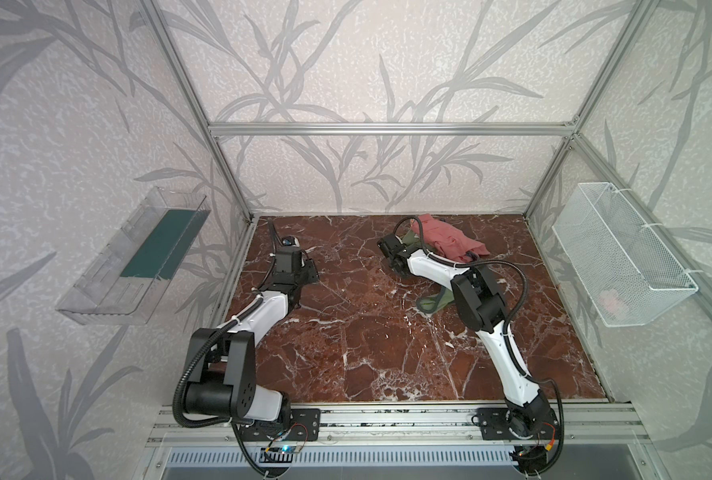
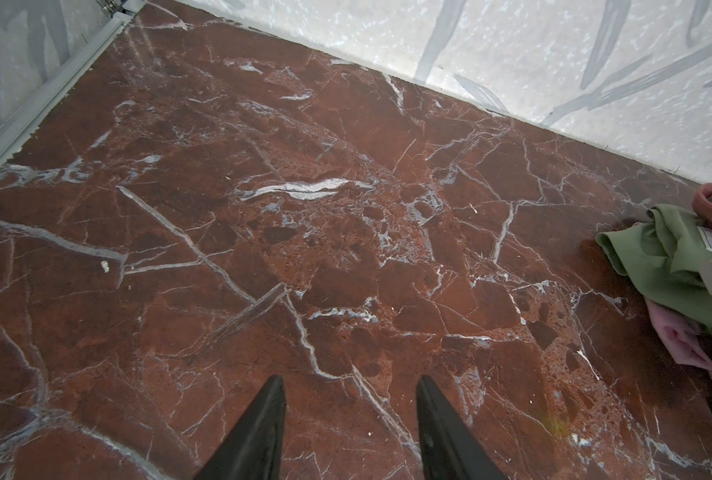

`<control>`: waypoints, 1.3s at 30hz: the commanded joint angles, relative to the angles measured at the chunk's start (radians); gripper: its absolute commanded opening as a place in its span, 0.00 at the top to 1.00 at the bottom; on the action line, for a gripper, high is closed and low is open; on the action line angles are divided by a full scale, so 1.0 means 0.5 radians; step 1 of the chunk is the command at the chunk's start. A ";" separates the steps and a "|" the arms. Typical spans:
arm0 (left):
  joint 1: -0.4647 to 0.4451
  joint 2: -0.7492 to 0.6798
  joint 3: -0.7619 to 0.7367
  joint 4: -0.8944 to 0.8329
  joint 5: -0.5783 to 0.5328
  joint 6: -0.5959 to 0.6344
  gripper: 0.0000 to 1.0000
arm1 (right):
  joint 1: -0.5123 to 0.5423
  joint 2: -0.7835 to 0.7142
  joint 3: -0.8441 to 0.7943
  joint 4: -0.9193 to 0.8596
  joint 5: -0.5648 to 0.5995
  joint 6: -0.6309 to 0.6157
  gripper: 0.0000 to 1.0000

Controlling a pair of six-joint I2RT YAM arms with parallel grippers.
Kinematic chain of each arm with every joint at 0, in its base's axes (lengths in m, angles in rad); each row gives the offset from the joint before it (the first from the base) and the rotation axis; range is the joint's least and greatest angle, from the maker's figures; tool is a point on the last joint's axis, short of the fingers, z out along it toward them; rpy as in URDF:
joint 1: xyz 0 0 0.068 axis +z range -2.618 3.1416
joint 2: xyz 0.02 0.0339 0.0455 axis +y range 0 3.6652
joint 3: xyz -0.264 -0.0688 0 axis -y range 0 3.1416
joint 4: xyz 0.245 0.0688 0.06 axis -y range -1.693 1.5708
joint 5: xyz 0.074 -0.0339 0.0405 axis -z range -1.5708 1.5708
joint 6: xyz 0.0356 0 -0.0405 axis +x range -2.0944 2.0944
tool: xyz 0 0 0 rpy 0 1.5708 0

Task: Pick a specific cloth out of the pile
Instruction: 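Close the right gripper on the light pink cloth in the pile, then lift the light pink cloth high with the right gripper, pulling it free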

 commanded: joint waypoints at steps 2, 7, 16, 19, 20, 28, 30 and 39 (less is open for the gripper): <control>0.006 -0.009 0.054 -0.017 -0.002 0.003 0.51 | -0.021 -0.212 -0.102 0.023 -0.085 0.101 1.00; 0.007 -0.030 0.060 -0.019 0.013 -0.008 0.51 | -0.059 -0.510 -0.284 0.095 -0.320 0.215 1.00; 0.010 -0.080 0.052 -0.018 0.028 -0.059 0.51 | -0.214 -0.938 -0.513 0.108 -0.712 0.386 1.00; 0.008 -0.099 0.052 -0.015 0.033 -0.079 0.51 | -0.265 -1.066 -0.597 0.135 -0.831 0.424 1.00; 0.010 -0.103 0.056 -0.018 0.043 -0.081 0.51 | -0.282 -1.103 -0.618 0.136 -0.876 0.447 1.00; 0.009 -0.112 0.081 -0.039 0.058 -0.090 0.51 | -0.453 -1.368 -0.792 0.194 -1.239 0.601 1.00; 0.008 -0.108 0.084 -0.040 0.045 -0.085 0.51 | -0.483 -1.402 -0.799 0.189 -1.277 0.604 1.00; 0.009 -0.110 0.088 -0.057 0.023 -0.073 0.51 | -0.573 -1.526 -0.676 0.065 -1.484 0.635 1.00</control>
